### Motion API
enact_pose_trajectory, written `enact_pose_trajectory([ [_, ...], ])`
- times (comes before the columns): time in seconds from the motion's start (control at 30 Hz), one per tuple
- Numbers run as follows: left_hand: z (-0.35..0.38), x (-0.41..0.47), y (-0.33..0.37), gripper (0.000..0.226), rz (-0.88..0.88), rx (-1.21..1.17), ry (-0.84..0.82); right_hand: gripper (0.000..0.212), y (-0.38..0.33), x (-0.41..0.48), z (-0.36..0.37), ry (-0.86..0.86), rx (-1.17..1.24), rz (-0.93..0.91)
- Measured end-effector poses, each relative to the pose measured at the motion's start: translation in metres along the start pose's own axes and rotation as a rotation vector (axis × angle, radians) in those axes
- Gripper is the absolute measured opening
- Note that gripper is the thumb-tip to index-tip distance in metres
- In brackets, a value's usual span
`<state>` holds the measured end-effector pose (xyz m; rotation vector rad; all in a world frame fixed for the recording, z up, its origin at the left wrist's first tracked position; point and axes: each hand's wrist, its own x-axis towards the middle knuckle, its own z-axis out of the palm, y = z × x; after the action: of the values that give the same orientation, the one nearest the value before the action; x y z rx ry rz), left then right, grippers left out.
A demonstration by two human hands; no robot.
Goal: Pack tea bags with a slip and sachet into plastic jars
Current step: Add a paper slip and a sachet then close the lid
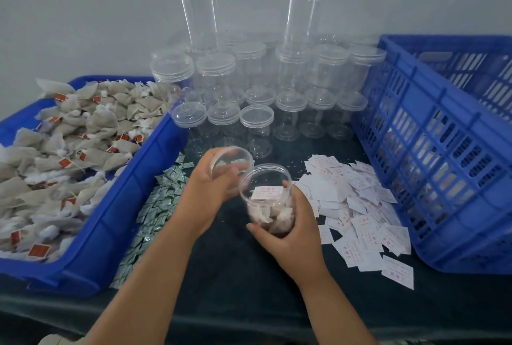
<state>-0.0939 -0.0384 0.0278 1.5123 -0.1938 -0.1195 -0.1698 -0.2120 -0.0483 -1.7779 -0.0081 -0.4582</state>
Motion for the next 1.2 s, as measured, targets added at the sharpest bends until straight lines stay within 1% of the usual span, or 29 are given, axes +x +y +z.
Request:
enact_pose_trajectory([
  [0.03,-0.002,-0.003,0.009,0.037,0.064,0.081,-0.111,0.092,0.000,0.000,0.000,-0.015,-0.039,-0.012],
  [0.07,-0.004,-0.006,0.016,0.044,0.123,0.214,-0.217,0.093,-0.001,0.001,0.001,-0.022,-0.075,-0.023],
  [0.1,-0.006,-0.008,0.022,0.046,0.156,0.365,-0.307,0.093,-0.001,0.001,0.001,-0.024,-0.104,-0.034],
  [0.13,-0.006,-0.010,0.027,0.047,0.174,0.532,-0.377,0.093,-0.002,0.002,0.001,-0.025,-0.128,-0.046],
  [0.17,-0.005,-0.013,0.031,0.052,0.196,0.694,-0.408,0.093,-0.002,0.002,0.001,-0.029,-0.146,-0.053],
  [0.2,-0.001,-0.015,0.033,0.058,0.212,0.819,-0.400,0.093,-0.001,0.002,0.002,-0.038,-0.159,-0.055],
  [0.23,0.006,-0.016,0.035,0.063,0.216,0.894,-0.353,0.093,-0.001,0.002,0.002,-0.044,-0.163,-0.058],
  [0.3,0.021,-0.018,0.040,0.063,0.249,0.938,-0.258,0.096,-0.003,0.001,0.002,-0.039,-0.149,-0.071],
  [0.37,0.031,-0.021,0.041,0.064,0.273,0.979,-0.246,0.094,-0.005,0.001,0.002,-0.005,-0.163,-0.107],
  [0.43,0.036,-0.023,0.039,0.067,0.290,1.053,-0.257,0.085,-0.005,0.002,0.002,0.006,-0.166,-0.132],
  [0.53,0.044,-0.024,0.038,0.064,0.320,1.155,-0.223,0.071,-0.003,0.004,0.000,-0.042,-0.089,-0.118],
  [0.6,0.048,-0.023,0.039,0.058,0.333,1.147,-0.210,0.068,-0.003,0.005,-0.002,-0.038,-0.050,-0.128],
  [0.67,0.047,-0.021,0.042,0.046,0.349,1.098,-0.226,0.065,-0.006,0.003,-0.003,-0.034,0.029,-0.127],
  [0.77,0.041,-0.019,0.046,0.027,0.401,0.980,-0.290,0.060,-0.010,0.001,-0.006,-0.099,0.149,-0.067],
  [0.9,0.030,-0.018,0.049,0.024,0.426,0.779,-0.442,0.056,-0.011,0.001,-0.008,-0.233,0.298,0.003],
  [0.97,0.026,-0.017,0.045,0.024,0.417,0.659,-0.466,0.056,-0.011,0.000,-0.009,-0.253,0.333,0.024],
  [1.03,0.022,-0.016,0.039,0.033,0.426,0.598,-0.372,0.058,-0.011,0.000,-0.008,-0.250,0.357,0.033],
  [1.13,0.019,-0.020,0.024,0.064,0.392,0.521,-0.166,0.067,-0.009,0.002,-0.008,-0.242,0.378,0.027],
  [1.2,0.017,-0.025,0.016,0.075,0.296,0.399,-0.157,0.068,-0.010,0.003,-0.008,-0.252,0.358,0.033],
])
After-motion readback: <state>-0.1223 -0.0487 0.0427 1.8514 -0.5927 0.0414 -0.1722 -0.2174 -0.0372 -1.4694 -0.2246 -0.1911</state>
